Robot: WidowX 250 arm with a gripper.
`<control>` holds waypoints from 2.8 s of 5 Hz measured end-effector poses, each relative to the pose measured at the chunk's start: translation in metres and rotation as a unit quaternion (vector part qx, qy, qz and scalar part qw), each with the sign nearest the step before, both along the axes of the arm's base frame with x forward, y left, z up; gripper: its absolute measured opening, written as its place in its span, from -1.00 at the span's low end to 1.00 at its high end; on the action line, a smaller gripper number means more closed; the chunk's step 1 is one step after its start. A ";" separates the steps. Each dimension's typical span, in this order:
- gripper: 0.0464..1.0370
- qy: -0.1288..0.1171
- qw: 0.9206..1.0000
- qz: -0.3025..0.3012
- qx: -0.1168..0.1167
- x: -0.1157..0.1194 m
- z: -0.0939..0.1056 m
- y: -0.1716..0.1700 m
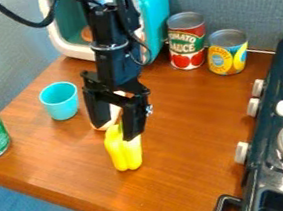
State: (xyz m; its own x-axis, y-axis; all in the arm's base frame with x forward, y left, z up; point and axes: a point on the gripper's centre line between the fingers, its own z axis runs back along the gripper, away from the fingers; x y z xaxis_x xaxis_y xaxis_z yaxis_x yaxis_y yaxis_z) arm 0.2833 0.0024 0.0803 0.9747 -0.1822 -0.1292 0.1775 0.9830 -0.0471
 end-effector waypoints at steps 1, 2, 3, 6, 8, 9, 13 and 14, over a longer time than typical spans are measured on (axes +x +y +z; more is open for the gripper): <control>0.93 -0.006 1.000 -0.003 -0.001 0.004 -0.005 0.001; 0.85 -0.015 1.000 -0.001 -0.001 0.007 -0.007 0.001; 0.31 -0.017 1.000 0.001 -0.002 0.010 -0.011 0.000; -0.82 -0.014 1.000 0.008 -0.002 0.013 -0.009 0.000; -0.86 -0.032 0.999 0.012 0.005 0.028 0.009 -0.003; -0.86 -0.083 0.996 -0.015 0.010 0.061 0.048 -0.024; -0.86 -0.050 0.999 -0.005 0.004 0.170 0.006 -0.049; -0.83 -0.050 0.999 -0.011 0.012 0.169 0.005 -0.060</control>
